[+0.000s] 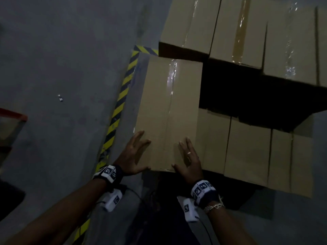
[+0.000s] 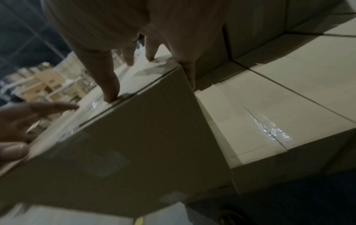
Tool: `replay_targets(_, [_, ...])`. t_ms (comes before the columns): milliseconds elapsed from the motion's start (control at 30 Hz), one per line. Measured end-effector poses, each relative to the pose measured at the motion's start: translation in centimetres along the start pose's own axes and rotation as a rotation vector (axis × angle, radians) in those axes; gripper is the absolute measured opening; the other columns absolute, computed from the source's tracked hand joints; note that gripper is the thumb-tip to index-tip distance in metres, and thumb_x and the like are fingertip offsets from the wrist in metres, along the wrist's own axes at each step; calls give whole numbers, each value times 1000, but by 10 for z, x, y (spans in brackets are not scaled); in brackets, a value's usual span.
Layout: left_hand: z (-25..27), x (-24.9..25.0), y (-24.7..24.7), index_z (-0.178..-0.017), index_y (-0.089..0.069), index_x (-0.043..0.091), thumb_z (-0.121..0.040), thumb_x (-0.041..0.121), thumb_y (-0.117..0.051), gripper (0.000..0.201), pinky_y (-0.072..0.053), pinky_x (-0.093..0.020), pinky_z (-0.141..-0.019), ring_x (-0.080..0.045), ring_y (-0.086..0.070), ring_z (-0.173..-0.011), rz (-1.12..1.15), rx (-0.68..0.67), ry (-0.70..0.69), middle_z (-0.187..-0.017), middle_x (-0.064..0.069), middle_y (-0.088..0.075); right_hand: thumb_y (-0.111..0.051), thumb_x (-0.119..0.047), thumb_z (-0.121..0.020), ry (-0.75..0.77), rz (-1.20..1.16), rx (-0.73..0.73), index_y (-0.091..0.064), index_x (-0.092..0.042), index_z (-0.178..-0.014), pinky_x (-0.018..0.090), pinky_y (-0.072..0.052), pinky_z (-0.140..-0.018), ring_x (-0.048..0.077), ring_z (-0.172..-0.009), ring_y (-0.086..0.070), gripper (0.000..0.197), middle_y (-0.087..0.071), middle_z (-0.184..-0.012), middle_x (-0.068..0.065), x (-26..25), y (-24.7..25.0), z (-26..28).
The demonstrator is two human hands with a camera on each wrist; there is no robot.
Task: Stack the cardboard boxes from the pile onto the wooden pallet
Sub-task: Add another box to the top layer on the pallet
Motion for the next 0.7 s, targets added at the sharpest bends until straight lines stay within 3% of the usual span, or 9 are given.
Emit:
replay_targets(233, [5, -17, -6, -161, -16, 20, -68, 69, -77, 121, -28, -58, -115, -35, 2, -155, -90, -177, -33, -168, -12, 7, -82, -44, -70, 11, 136, -43, -29, -32, -157, 62, -24, -118, 16, -156, -9, 103, -1, -170, -8, -1, -8, 4])
replay_targets(367, [-5, -28, -5, -161, -6, 23, -65, 66, -79, 129, -30, -58, -115, -36, 4, -155, -146, -243, -41, -167, -11, 14, -83, -58, -63, 19, 255, -173, -17, -32, -160, 60, -15, -121, 14, -156, 5, 120, 18, -168, -8, -3, -6, -1])
replay_targets(467, [-15, -32, 0, -161, -6, 26, -65, 64, -80, 127, -32, -57, -115, -33, 4, -155, -111, -235, -38, -168, -8, 15, -90, -38, -62, 33, 349, -258, -9, -33, -160, 61, -18, -121, 18, -154, 10, 128, 31, -164, -6, -4, -5, -10])
replay_targets(533, [-20, -34, 5, -161, -9, 26, -67, 60, -82, 124, -30, -58, -116, -32, 3, -155, -87, -218, -33, -168, -7, 14, -90, -23, -65, 45, 417, -277, -5, -32, -159, 60, -20, -120, 16, -153, 6, 127, 35, -162, -2, -7, -3, -19])
replay_targets(633, [-26, -34, 6, -161, -10, 27, -65, 53, -87, 125, -30, -60, -116, -32, -1, -155, -106, -203, -7, -168, -8, 10, -87, -19, -68, 53, 447, -279, -7, -27, -161, 58, -23, -120, 14, -150, -4, 123, 32, -163, 4, -7, 3, -30])
replay_targets(700, [-29, -36, 6, -161, -9, 29, -64, 50, -88, 127, -31, -62, -115, -32, -4, -155, -115, -199, 13, -168, -7, 9, -88, -19, -68, 62, 446, -270, -8, -28, -161, 57, -23, -120, 17, -152, 1, 123, 33, -163, 1, -7, 5, -34])
Point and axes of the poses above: each hand's wrist, its own z-axis away from the middle knuckle, its own y-axis out of the back of the hand, x = y × z, the point moved 5 cm from there along -z, towards the middle knuckle
